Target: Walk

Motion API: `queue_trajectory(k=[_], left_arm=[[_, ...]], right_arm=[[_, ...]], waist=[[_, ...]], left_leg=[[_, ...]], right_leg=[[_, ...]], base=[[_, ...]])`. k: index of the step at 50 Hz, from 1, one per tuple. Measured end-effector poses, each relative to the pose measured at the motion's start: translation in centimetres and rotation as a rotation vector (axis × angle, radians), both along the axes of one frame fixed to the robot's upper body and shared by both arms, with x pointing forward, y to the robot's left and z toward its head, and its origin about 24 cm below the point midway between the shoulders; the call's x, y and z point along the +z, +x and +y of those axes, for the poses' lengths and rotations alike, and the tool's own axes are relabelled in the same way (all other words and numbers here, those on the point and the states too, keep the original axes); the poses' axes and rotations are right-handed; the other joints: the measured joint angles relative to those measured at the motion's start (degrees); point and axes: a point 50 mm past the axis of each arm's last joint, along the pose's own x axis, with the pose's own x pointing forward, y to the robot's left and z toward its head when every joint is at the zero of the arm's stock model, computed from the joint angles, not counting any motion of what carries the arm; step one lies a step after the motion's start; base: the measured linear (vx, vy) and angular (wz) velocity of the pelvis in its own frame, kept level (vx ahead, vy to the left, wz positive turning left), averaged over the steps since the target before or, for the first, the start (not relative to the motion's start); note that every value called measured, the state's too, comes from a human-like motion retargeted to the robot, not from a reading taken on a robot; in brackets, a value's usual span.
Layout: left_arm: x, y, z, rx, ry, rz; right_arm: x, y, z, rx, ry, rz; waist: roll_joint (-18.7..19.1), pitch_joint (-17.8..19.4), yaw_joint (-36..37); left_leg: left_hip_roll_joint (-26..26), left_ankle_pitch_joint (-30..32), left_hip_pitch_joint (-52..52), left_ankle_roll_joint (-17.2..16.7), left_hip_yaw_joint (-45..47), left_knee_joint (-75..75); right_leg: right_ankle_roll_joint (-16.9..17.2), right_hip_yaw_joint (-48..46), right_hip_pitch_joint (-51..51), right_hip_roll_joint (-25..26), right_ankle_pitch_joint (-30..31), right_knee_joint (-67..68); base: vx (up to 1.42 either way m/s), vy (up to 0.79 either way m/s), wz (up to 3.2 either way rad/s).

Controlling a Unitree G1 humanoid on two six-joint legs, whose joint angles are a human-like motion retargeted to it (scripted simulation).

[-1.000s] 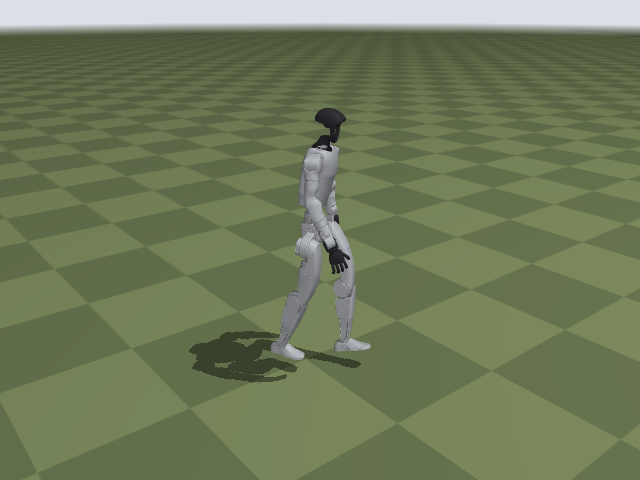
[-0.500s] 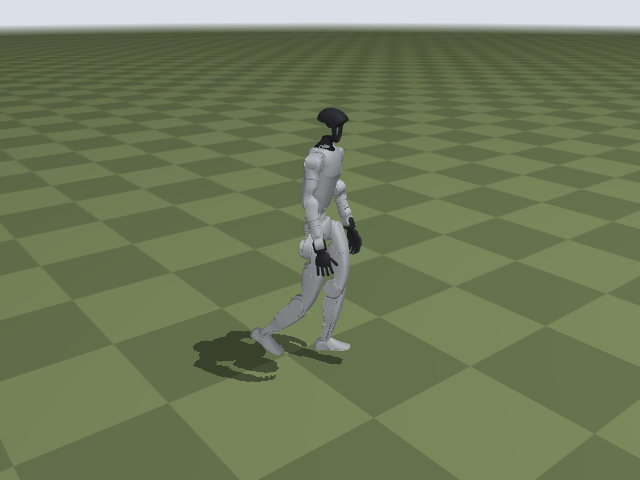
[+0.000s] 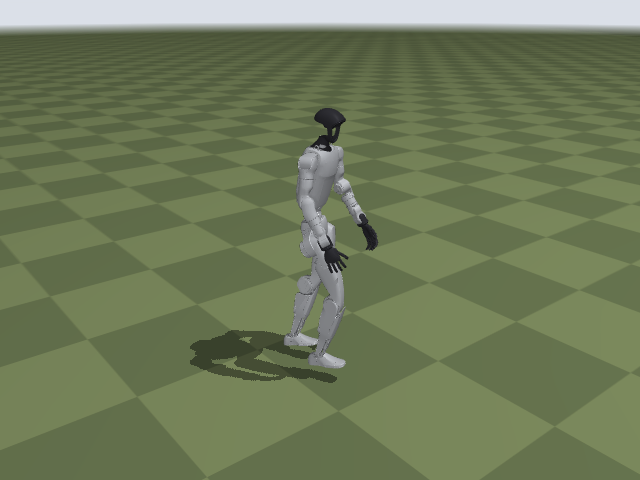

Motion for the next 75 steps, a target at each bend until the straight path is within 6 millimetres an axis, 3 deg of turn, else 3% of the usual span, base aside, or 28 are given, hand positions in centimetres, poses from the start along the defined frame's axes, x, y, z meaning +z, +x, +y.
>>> queue_trajectory(k=[8,17,23,28,32,39,45,51,63,75], left_arm=[[-2.0,-2.7,-0.6,-0.032,-0.022,0.117],[-5.2,-8.8,-0.9,-0.029,-0.044,0.346],[-6.4,-12.2,-0.7,-0.003,-0.052,0.472],[-6.8,-13.6,-0.5,0.004,-0.041,0.508],[-6.6,-13.3,-0.4,0.007,-0.031,0.478],[-5.7,-10.7,-0.4,0.023,-0.027,0.361],[-4.9,-8.7,-0.3,0.052,-0.038,0.275],[-4.3,-7.4,0.0,0.083,-0.044,0.237],[-4.7,-8.2,0.4,0.101,-0.043,0.287],[-5.4,-10.0,0.8,0.126,-0.038,0.359]], right_arm=[[-1.8,-2.8,-0.5,-0.016,-0.026,0.124],[-4.0,-7.4,-1.5,-0.054,-0.055,0.299],[-4.3,-8.4,-2.2,-0.069,-0.064,0.336],[-3.9,-7.6,-2.5,-0.079,-0.064,0.295],[-3.1,-6.0,-2.8,-0.085,-0.069,0.224],[-1.3,-2.6,-2.9,-0.079,-0.081,0.087],[0.0,-0.3,-2.1,-0.05,-0.069,0.003],[0.6,0.9,-0.8,0.004,-0.04,-0.027],[-1.1,-1.6,0.4,0.087,-0.037,0.075],[-3.8,-7.1,-0.4,0.009,-0.032,0.264]], waist=[[1.6,-0.2,0.2],[3.0,-1.2,1.6],[6.0,-1.7,2.0],[9.5,-1.9,2.8],[11.0,-2.1,3.8],[11.1,-2.2,6.2],[9.5,-1.9,7.9],[6.3,-1.6,8.6],[3.8,-3.2,8.4],[0.8,-5.5,8.0]], left_leg=[[2.1,-3.5,4.1,0.1,-1.7,0.1],[3.3,-6.0,7.3,-1.3,-2.9,7.0],[6.3,-3.3,4.1,-6.6,-3.6,21.7],[10.3,7.8,-2.3,-14.4,-2.1,40.0],[13.8,9.8,-8.5,-15.4,0.9,53.1],[19.5,1.9,-19.3,-9.7,7.4,63.4],[19.7,-4.7,-26.3,-6.9,11.2,57.2],[16.3,-2.7,-30.3,-7.3,14.4,41.7],[11.6,8.4,-33.7,-10.4,15.7,15.2],[10.0,11.1,-33.5,-8.4,17.8,20.7]], right_leg=[[2.3,1.6,-1.0,4.8,6.2,-17.9],[1.2,1.6,0.7,6.2,9.4,-12.1],[-1.8,0.3,5.3,9.8,7.3,-12.6],[-4.5,-0.8,9.9,14.4,6.3,-15.4],[-5.9,-1.3,13.5,16.8,5.2,-17.9],[-6.2,-1.4,19.6,17.9,3.2,-22.6],[-5.9,-1.1,24.4,16.6,1.2,-25.3],[-5.6,-0.9,28.5,13.6,-0.5,-28.1],[-5.9,-1.9,33.7,12.0,-3.6,-29.7],[-5.6,-1.9,35.8,9.3,-9.3,-22.9]], base=[[0.32,-0.01,0.12],[0.36,-0.06,0.21],[0.36,-0.09,0.2],[0.33,-0.11,0.13],[0.32,-0.11,0.14],[0.29,-0.1,0.1],[0.26,-0.08,0.03],[0.24,-0.04,0.04],[0.22,0.02,0.1],[0.31,0.05,-0.01]])
